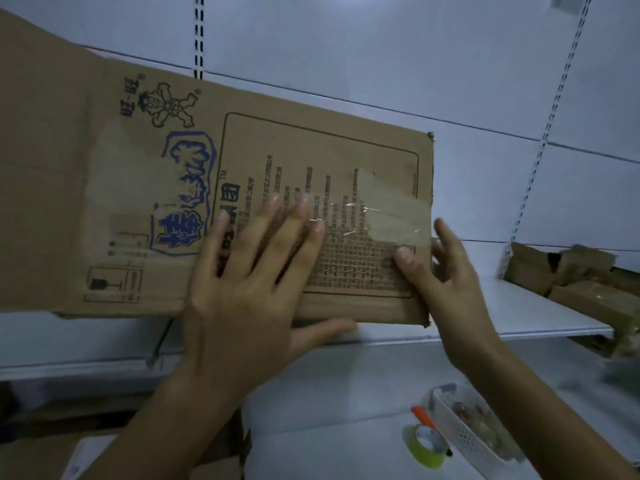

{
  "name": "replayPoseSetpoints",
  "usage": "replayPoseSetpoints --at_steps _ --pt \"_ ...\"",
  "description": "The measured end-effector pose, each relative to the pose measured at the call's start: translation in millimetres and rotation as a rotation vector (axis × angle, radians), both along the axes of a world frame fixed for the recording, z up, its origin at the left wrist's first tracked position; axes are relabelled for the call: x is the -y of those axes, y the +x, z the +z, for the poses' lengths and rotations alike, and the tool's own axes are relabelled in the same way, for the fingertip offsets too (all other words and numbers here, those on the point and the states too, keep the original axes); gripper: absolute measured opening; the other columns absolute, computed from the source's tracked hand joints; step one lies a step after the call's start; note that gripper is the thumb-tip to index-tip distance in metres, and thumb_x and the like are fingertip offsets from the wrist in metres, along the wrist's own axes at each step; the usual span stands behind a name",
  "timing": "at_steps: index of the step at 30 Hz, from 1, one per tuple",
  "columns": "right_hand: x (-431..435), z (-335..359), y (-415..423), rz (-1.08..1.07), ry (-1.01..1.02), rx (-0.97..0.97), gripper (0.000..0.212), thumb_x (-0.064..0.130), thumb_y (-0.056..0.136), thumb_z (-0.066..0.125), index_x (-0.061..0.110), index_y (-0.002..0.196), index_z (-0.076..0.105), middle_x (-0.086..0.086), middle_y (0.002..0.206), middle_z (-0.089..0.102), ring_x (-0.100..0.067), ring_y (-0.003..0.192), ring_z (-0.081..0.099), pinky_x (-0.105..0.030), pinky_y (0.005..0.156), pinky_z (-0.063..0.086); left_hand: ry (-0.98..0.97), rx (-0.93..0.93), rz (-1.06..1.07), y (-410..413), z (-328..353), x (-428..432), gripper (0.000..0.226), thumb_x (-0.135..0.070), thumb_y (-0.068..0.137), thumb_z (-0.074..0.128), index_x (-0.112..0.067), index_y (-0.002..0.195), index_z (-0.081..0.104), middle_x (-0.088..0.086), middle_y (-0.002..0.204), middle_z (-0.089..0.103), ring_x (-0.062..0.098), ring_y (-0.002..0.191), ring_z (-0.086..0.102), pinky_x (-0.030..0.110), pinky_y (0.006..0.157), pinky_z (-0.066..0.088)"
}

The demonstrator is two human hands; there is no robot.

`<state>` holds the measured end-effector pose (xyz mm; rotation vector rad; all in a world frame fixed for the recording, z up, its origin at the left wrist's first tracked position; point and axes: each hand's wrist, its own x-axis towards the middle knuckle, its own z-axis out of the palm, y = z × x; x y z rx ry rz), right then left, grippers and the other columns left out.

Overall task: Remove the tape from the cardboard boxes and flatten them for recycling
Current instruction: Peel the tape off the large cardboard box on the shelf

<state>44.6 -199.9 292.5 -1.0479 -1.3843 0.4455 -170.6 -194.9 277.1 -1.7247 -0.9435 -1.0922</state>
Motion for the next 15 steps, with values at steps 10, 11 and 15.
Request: replayPoseSetpoints --at_steps 10,11,15 --pt "21 -30 -33 0.246 0.133 -0.149 0.063 0.035 0.083 0.07 0.021 0.138 0.044 0.006 0.123 0.064 -0.007 0.113 0.06 -0.032 0.098 0.049 -0.388 0.177 0.082 1 -24 31 0.106 -0.086 0.078 0.019 -0.01 0.151 0.02 0.01 0.159 0.011 0.026 0.148 0.008 0.054 0.117 0.002" --pt "28 -32 -41 0.242 0.167 -0.138 0.069 0.037 0.083 0.069 0.022 0.143 0.038 0.007 0.13 0.059 -0.006 0.119 0.055 -0.03 0.1 0.047 -0.435 0.294 0.042 1 -24 40 0.109 -0.088 0.075 0.016 -0.011 0.152 0.012 0.009 0.16 0.002 0.024 0.148 -0.001 0.052 0.117 -0.004" --pt "63 -34 -84 0.16 0.243 0.083 0.081 0.05 0.084 0.051 0.036 0.148 0.003 0.017 0.157 0.01 -0.002 0.144 0.01 -0.042 0.117 0.022 -0.639 0.833 -0.117 10 -10 81 0.145 -0.105 0.039 0.018 -0.019 0.147 -0.023 -0.005 0.151 -0.036 0.014 0.142 -0.03 0.05 0.116 -0.014"
